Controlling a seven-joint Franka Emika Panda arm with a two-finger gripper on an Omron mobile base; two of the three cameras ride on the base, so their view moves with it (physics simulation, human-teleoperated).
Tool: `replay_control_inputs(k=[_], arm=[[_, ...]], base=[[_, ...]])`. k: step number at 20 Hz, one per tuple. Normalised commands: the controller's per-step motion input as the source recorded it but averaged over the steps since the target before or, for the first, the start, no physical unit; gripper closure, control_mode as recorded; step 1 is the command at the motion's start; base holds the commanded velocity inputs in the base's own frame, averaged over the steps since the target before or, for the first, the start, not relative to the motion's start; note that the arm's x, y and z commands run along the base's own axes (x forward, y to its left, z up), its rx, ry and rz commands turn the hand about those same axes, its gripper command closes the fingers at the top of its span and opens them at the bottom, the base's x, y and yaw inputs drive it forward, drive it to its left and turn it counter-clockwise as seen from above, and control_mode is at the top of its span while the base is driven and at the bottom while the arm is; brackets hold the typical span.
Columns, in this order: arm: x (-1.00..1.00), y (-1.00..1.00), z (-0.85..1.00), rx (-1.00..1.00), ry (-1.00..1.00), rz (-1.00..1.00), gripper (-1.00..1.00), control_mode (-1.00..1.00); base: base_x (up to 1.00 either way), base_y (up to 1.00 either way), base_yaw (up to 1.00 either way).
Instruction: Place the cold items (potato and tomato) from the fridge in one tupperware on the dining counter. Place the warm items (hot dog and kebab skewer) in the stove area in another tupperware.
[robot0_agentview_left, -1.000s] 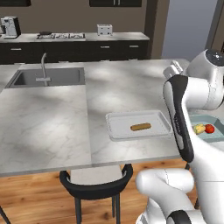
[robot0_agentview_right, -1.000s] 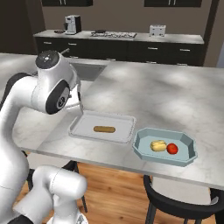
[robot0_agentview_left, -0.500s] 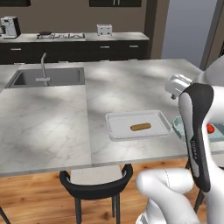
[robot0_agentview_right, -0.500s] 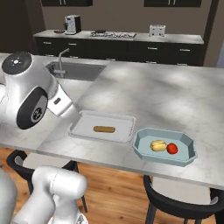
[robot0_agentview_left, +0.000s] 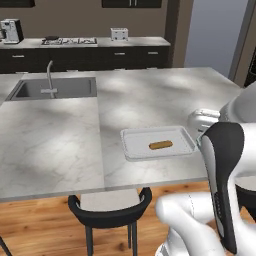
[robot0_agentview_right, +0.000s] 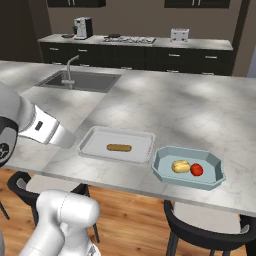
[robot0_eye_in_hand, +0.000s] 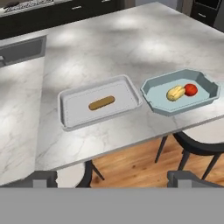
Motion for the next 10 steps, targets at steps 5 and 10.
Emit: replay_control_inputs(k=[5,10], arm=[[-0.1,0.05,-0.04,0.0,0.0,0.0,-1.0,1.0],[0.0,0.0,0.0,0.0,0.0,0.0,-1.0,1.0]], base=[[-0.16,0.3,0.02],[-0.16,1.0,0.05]])
